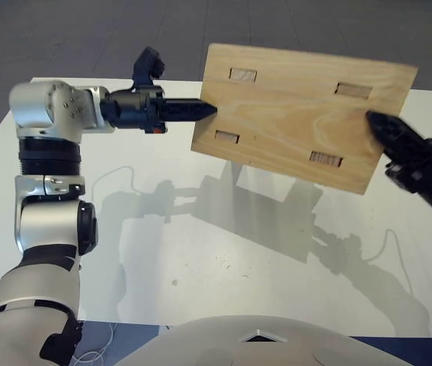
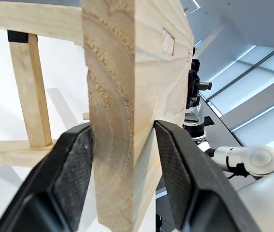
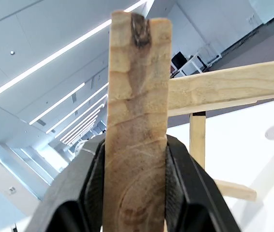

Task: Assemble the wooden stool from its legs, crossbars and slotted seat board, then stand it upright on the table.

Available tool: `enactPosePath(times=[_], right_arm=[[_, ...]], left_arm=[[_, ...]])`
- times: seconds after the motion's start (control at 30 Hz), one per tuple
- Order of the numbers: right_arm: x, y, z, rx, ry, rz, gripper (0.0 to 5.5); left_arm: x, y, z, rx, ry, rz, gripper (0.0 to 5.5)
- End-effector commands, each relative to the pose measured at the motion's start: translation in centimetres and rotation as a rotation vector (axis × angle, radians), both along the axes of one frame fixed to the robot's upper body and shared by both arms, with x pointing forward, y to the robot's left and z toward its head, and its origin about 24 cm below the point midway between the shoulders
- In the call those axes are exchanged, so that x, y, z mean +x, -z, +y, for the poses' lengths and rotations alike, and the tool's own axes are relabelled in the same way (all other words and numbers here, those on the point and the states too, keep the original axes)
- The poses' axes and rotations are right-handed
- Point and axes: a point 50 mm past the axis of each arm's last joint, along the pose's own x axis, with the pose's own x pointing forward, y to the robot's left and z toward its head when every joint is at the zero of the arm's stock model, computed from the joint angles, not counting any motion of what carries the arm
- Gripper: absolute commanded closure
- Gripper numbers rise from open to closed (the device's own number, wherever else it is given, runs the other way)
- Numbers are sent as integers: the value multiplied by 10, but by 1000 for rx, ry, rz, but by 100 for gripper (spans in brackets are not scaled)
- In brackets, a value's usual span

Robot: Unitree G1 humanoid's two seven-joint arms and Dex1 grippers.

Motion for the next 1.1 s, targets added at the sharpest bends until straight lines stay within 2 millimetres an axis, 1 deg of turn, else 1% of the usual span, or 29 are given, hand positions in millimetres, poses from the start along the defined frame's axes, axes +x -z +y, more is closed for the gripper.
enactPosePath(times=[0.03, 0.1, 0.13, 0.23, 0.3, 0.37, 0.47, 0.53, 0.67, 0.73, 0.8, 0.83, 0.87, 0.9, 0.97, 1.0, 1.1], right_arm=[[10, -21, -11, 104, 227, -28, 413], [9, -13, -9, 131, 306, 42, 412], [6, -5, -6, 141, 336, 93, 412], [-9, 18, 10, 167, 384, 218, 408], [-18, 26, 18, 203, 399, 262, 407], [-14, 26, 11, 305, 487, 312, 406], [-8, 28, -4, 381, 607, 385, 406], [-7, 36, -10, 409, 678, 436, 406], [-13, 58, -4, 444, 792, 540, 406], [-15, 65, -3, 449, 838, 570, 406], [-14, 66, -3, 446, 858, 566, 406], [-14, 64, -3, 439, 854, 541, 406], [-13, 60, -3, 422, 852, 515, 406], [-13, 57, -3, 409, 850, 490, 370], [-10, 52, -4, 384, 850, 442, 340], [-9, 49, -5, 376, 848, 411, 316], [-6, 42, -8, 386, 845, 355, 264]], left_arm=[[2, -26, -3, -5, -23, -6, 354], [7, -25, -4, 33, -53, 7, 354], [10, -23, -4, 59, -74, 15, 354], [12, -14, -2, 125, -95, 53, 354], [11, -12, -1, 142, -83, 67, 354], [17, -20, -3, 113, -96, 64, 354], [25, -29, -6, 66, -113, 63, 354], [31, -31, -7, 41, -137, 69, 354], [41, -28, -13, 41, -164, 85, 354], [44, -25, -15, 59, -171, 83, 354], [46, -21, -16, 84, -185, 78, 354], [48, -19, -17, 97, -193, 74, 354], [48, -18, -16, 113, -198, 67, 318], [49, -17, -15, 123, -205, 62, 304], [52, -15, -11, 131, -235, 42, 272], [53, -16, -8, 121, -253, 26, 250], [56, -18, 0, 45, -301, 9, 197]])
